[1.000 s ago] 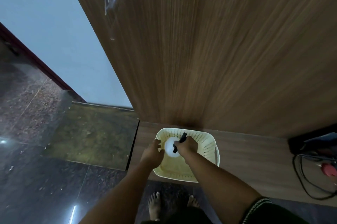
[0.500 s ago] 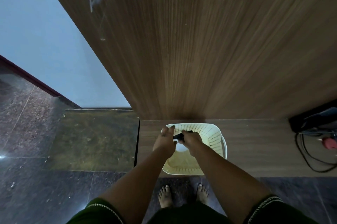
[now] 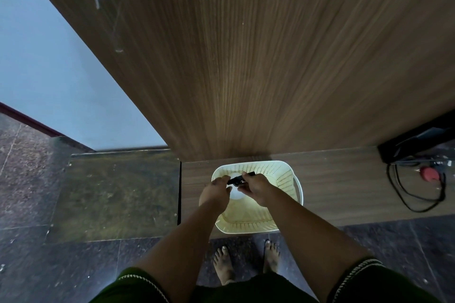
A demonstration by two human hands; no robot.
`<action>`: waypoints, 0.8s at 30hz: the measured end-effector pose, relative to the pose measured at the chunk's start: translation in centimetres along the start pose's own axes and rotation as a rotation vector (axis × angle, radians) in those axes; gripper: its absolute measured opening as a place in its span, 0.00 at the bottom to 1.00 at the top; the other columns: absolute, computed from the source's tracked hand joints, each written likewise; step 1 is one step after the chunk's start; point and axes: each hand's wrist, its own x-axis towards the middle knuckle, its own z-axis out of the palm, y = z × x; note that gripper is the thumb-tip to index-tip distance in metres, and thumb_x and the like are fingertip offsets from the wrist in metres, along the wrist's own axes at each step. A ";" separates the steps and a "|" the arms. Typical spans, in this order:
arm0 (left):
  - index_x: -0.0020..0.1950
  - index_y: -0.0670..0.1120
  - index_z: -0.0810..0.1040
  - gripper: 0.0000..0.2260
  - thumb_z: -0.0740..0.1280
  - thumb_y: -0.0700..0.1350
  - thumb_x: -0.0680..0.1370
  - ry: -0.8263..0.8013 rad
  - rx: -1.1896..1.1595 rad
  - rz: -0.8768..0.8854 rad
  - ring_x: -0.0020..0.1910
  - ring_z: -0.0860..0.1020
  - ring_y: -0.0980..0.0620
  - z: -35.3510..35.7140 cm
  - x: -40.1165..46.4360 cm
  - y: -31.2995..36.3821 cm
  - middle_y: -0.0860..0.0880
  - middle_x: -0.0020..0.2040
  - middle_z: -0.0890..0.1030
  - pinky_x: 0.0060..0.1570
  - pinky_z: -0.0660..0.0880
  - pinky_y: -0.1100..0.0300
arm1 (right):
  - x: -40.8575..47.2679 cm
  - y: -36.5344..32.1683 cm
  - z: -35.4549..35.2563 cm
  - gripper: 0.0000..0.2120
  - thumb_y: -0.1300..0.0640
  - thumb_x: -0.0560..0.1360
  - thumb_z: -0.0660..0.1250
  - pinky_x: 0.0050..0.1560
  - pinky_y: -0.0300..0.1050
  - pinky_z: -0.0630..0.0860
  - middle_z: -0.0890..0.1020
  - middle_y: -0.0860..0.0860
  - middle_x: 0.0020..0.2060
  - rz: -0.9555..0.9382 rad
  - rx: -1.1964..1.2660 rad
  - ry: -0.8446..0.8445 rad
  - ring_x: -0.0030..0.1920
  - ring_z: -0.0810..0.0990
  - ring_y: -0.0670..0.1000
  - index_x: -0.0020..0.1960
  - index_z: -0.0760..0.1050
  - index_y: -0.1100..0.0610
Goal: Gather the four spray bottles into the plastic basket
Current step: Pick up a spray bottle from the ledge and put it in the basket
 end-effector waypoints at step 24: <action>0.75 0.49 0.60 0.24 0.61 0.47 0.80 -0.066 -0.004 -0.020 0.65 0.74 0.41 -0.2 0.2 0.2 0.42 0.68 0.73 0.62 0.73 0.47 | -1.2 0.6 -0.6 0.11 0.54 0.77 0.66 0.56 0.51 0.81 0.82 0.54 0.52 -0.214 -0.259 0.224 0.47 0.85 0.53 0.58 0.73 0.53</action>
